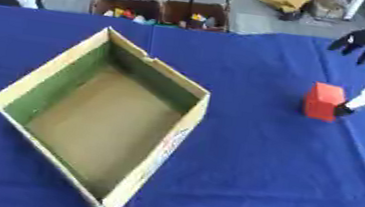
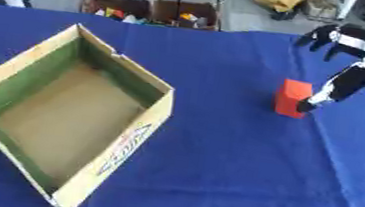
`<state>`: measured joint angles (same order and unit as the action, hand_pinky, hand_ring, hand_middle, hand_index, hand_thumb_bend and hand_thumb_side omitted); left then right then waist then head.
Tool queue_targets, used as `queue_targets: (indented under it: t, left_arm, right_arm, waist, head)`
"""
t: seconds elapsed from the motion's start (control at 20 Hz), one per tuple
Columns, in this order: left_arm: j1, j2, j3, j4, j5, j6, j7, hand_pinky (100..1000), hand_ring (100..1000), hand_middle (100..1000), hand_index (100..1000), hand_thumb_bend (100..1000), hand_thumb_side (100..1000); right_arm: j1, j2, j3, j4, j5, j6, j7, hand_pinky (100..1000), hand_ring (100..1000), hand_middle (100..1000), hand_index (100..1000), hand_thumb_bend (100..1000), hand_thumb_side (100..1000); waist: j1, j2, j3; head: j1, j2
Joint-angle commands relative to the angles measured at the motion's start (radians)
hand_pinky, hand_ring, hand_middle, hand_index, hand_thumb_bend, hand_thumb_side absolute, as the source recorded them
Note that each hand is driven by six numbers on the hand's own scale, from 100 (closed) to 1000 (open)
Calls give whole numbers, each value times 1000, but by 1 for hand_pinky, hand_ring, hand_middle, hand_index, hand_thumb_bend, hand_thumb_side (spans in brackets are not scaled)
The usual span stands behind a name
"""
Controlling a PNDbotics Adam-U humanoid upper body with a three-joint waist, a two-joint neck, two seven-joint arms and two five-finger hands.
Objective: Pick up objects on the table and place them in the box.
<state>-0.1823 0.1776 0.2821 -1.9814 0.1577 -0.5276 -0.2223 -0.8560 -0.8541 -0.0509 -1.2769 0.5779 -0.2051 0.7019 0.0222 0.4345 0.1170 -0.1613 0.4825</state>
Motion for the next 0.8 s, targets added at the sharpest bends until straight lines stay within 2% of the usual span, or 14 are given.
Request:
queue_targets:
  t: [0.05,0.45,0.8]
  left_arm:
    - [1,27,8,-19,1,1,-2,523,630,784,882,100,724]
    - [0,23,6,-19,-1,2,-10,524,630,784,882,100,723]
    - [-2,17,5,-19,-3,1,-16,524,631,785,880,100,721]
  right_arm:
    - [-12,-44,-15,-23,-4,-3,-1,705,857,858,889,879,292]
    - [-5,-39,-6,-5,26,1,-16,693,849,847,884,828,302]
    - [1,-22,19,55,88,6,-42,663,822,810,867,700,292]
  waist:
    - [-14,-41,1]
    - [-13,-38,4]
    - [-10,-31,12]
  head:
    - [-1,-3]
    - [-6,-8]
    - [-12,-10]
